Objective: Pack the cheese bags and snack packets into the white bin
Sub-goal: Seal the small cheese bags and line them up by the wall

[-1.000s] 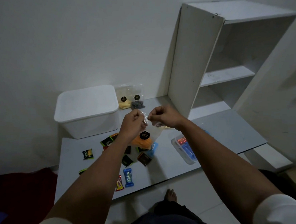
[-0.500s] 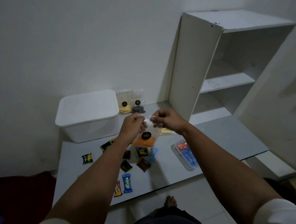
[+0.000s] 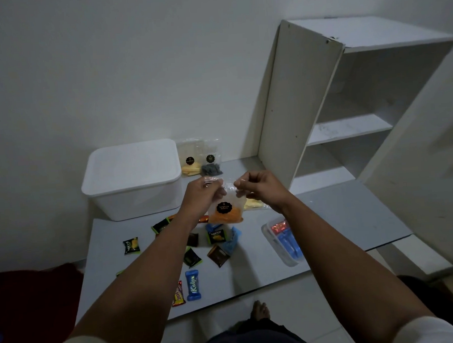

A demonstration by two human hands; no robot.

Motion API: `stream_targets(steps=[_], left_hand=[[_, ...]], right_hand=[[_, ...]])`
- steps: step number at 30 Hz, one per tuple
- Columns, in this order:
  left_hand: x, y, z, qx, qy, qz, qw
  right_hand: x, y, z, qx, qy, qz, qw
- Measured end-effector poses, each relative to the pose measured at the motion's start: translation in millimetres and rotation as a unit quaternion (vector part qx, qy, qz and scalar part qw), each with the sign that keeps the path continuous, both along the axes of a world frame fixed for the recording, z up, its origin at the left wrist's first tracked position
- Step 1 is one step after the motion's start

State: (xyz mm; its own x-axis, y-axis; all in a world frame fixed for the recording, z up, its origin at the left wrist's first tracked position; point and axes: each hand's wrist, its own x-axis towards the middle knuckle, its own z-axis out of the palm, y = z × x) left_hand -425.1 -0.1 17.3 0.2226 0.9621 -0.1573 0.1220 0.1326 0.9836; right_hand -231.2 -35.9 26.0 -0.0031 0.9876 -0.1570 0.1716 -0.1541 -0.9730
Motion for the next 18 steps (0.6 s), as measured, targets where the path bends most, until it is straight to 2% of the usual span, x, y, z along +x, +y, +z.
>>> stream_targets(steps=[5,10,14,18], left_hand=[[-3.7,2.8,-4.4,-0.009,-0.025,0.006,1.0],[-5.5,2.3,-5.1,-0.019,-0.037,-0.002,0.999],[-8.1,2.2,-2.7,-0.049,-0.096,0.001,0.994],[-8.8,3.1,-3.2,-0.043,-0.089,0.01,0.995]], right_hand=[[4.2,-4.3,1.6,0.01,0.057,-0.058,0.997],[2.5,-4.1,-0.6,0.018,0.085,-0.074,0.993],[6.0,-5.5,-2.2,0.014,0.099,-0.108,0.989],[5.0,-7.4,-3.5,0.005,0.113,-0.112,0.987]])
